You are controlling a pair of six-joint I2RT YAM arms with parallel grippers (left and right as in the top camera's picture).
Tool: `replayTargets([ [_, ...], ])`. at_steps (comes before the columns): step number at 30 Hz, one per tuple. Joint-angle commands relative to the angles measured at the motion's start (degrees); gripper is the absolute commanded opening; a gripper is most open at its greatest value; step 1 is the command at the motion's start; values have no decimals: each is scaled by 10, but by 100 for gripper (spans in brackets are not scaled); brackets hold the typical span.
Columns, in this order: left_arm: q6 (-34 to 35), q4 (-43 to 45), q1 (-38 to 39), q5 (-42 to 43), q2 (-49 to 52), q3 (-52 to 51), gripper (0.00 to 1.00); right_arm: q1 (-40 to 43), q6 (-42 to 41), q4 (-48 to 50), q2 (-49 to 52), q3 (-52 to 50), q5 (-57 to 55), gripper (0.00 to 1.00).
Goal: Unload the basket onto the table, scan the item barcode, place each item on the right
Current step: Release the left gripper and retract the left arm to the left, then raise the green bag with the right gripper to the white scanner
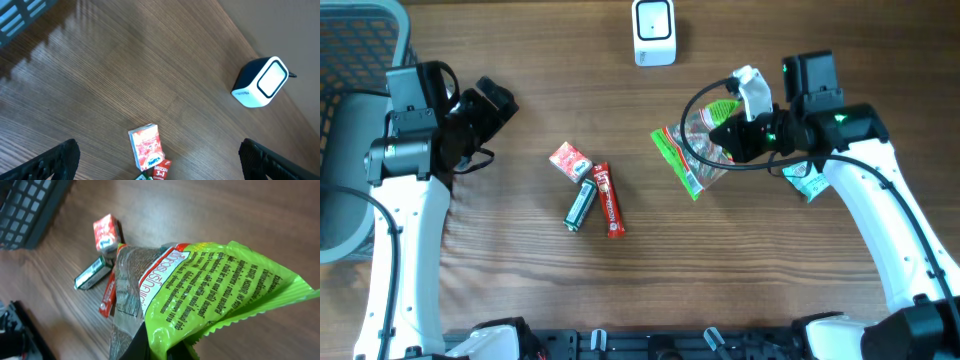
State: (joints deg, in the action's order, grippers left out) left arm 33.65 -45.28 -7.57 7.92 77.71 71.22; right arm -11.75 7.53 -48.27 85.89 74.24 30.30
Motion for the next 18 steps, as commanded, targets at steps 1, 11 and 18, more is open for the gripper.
replayTargets([
  [1,-4,0,-1,-5,-6,0,100,-32,-17,-1,-11,73,-55,4],
  [11,-4,0,-1,-5,-6,0,100,-131,136,-135,143,456,-205,4],
  [18,-4,0,-1,-5,-6,0,100,-229,308,-30,240,468,-421,4],
])
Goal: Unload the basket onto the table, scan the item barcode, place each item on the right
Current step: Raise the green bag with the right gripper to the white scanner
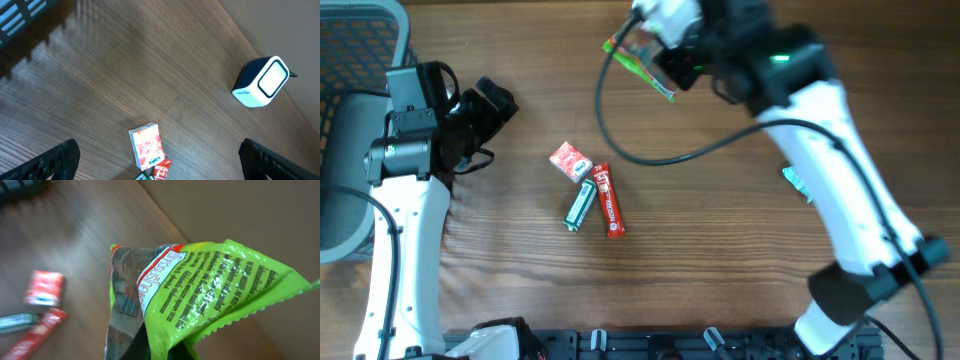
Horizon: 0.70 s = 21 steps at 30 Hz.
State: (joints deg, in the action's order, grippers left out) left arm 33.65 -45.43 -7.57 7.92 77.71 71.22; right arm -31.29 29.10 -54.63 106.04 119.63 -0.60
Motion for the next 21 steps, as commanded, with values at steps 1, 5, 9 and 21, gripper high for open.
replayTargets([
  [1,-4,1,-1,-5,-6,0,100,-47,112,59,57,14,-137,4],
  [5,-4,1,-1,-5,-6,0,100,-68,209,164,136,14,-220,4],
  [9,-4,1,-1,-5,-6,0,100,-65,315,251,193,11,-258,4],
  [21,-4,1,-1,-5,-6,0,100,-9,410,671,324,10,-268,4],
])
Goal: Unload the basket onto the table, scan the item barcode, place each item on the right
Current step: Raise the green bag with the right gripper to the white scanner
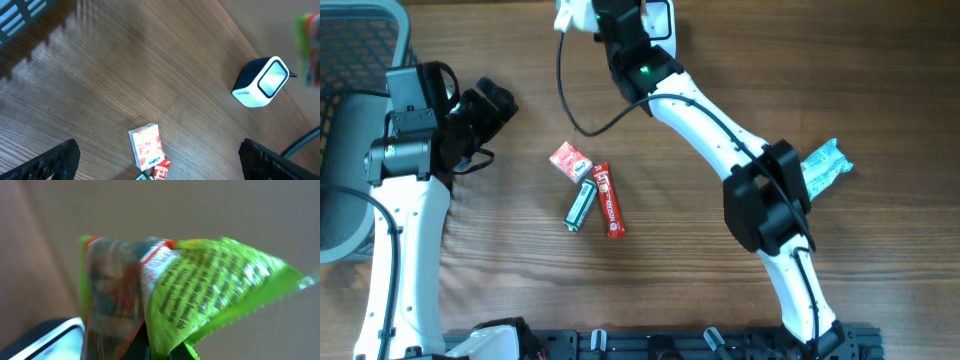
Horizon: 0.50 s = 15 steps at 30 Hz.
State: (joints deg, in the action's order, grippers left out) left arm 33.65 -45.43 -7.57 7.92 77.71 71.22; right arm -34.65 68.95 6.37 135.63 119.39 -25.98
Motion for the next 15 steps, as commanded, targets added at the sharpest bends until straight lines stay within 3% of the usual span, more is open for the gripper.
replayTargets([
  [1,-4,1,-1,-5,-6,0,100,28,12,89,38,12,-15,4],
  [8,-4,1,-1,-5,-6,0,100,54,4,173,104,12,-3,4],
  [15,-4,1,-1,-5,-6,0,100,58,-85,174,116,12,48,4],
])
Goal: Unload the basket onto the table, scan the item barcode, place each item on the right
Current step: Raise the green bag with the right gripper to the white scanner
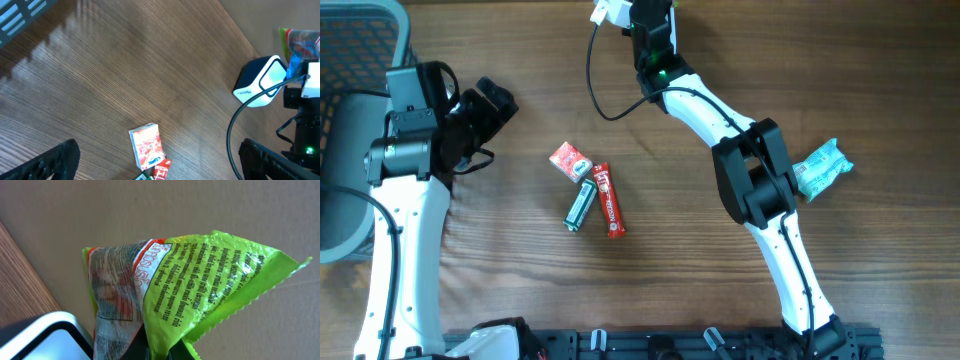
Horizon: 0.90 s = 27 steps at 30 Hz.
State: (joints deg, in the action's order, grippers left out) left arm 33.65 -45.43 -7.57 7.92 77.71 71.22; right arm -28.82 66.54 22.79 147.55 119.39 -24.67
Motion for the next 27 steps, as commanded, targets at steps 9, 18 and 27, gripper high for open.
replayTargets([
  [9,-4,1,-1,-5,-6,0,100,-3,-97,-31,-3,12,20,4],
  [18,-4,1,-1,-5,-6,0,100,-33,-97,-31,-3,12,-72,4],
  [27,-4,1,-1,-5,-6,0,100,-31,-242,-181,-111,12,-41,4],
])
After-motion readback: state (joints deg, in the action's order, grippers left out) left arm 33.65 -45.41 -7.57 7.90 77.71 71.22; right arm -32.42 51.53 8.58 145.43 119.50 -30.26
